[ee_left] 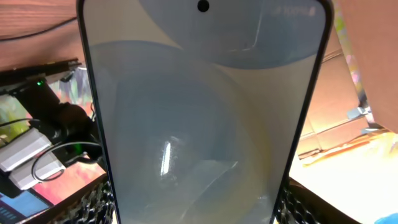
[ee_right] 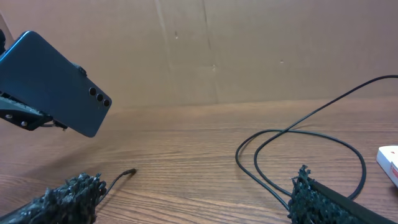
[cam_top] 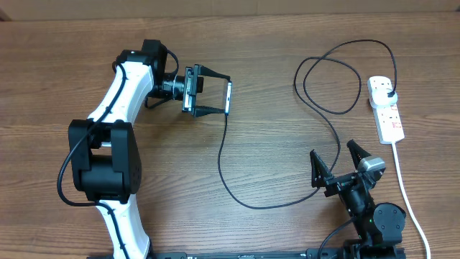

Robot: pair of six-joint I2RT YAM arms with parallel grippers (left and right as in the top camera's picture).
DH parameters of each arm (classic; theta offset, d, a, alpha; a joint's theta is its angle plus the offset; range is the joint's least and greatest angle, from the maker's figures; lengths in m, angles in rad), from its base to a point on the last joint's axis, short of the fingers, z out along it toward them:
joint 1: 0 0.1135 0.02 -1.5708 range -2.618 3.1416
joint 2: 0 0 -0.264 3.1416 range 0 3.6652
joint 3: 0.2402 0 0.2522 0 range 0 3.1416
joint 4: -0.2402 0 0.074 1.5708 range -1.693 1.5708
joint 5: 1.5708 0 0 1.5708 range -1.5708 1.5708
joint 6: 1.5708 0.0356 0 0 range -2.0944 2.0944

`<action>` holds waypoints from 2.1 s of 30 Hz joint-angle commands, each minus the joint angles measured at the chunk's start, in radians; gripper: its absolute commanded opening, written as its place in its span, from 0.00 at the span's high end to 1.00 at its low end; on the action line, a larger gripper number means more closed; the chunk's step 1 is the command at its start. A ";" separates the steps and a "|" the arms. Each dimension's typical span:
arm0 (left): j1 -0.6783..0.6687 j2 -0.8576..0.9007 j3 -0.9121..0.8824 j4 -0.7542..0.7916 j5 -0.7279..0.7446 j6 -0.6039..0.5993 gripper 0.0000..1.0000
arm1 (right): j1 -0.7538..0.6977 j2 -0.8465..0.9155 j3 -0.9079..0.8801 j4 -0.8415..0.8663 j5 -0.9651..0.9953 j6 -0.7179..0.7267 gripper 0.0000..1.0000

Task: Plug charger to phone and switch on socket
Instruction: 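Carry the phone right and tilt it upright toward the cable, then hold the phone upright with the left gripper near the cable end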

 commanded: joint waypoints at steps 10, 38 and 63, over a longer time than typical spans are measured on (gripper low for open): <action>-0.006 0.001 0.030 -0.002 0.037 -0.024 0.46 | -0.004 -0.012 -0.010 0.006 -0.005 -0.001 0.00; -0.007 0.001 0.030 -0.002 -0.022 -0.032 0.46 | -0.004 -0.012 -0.010 0.007 -0.005 -0.001 0.00; -0.007 0.001 0.029 -0.005 -0.668 -0.031 0.44 | -0.004 -0.012 -0.010 0.004 0.023 -0.005 0.00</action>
